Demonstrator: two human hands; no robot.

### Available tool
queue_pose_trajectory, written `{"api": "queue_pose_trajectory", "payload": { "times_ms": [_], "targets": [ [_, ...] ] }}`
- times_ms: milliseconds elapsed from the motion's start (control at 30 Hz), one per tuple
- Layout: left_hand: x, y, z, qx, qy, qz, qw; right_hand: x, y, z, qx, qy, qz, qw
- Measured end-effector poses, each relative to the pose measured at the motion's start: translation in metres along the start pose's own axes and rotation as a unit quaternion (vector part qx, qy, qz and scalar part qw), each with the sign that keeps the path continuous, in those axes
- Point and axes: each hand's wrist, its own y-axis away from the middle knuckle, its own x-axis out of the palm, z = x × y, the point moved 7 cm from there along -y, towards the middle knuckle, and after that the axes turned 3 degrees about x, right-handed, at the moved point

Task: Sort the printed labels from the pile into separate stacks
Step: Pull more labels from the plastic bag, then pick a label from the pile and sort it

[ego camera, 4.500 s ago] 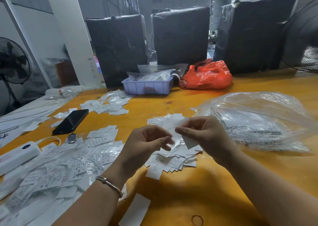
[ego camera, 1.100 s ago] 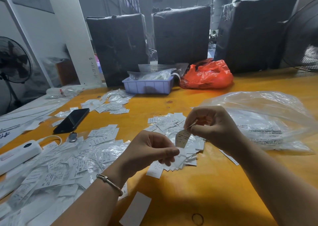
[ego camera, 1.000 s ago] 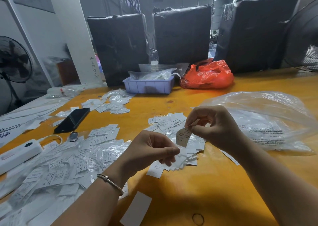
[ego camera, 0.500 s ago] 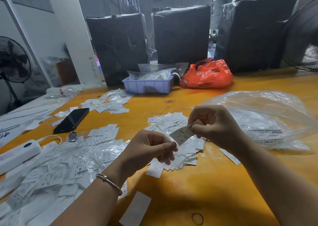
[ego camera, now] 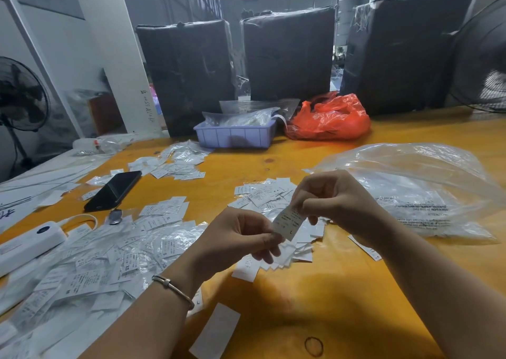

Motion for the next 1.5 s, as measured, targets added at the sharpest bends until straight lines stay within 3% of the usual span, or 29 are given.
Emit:
{"api": "queue_pose_trajectory", "payload": {
  "times_ms": [167,367,467,667,933,1133,1500],
  "targets": [
    [-0.005,-0.001,-0.002,0.018,0.008,-0.038,0.999,-0.021,0.001,0.000,-0.025,0.023,-0.124,0.992],
    [-0.012,0.002,-0.009,0.063,0.014,-0.086,0.994,-0.026,0.007,0.015,-0.082,-0.010,-0.161,0.984],
    [-0.013,0.002,-0.011,0.070,0.016,-0.087,0.994,-0.025,0.013,0.032,-0.121,-0.006,-0.148,0.981],
    [-0.013,0.002,-0.011,0.073,0.022,-0.086,0.993,-0.011,0.017,0.044,-0.156,0.151,-0.134,0.967],
    [-0.014,0.003,-0.012,0.068,0.019,-0.096,0.993,-0.009,0.018,0.047,-0.194,0.251,-0.145,0.937],
    [-0.013,0.002,-0.012,0.068,0.008,-0.093,0.993,-0.011,0.018,0.048,-0.198,0.257,-0.155,0.933],
    [-0.011,0.002,-0.011,0.055,0.007,-0.086,0.995,0.002,0.013,0.039,-0.170,0.255,-0.056,0.950]
  ]
}}
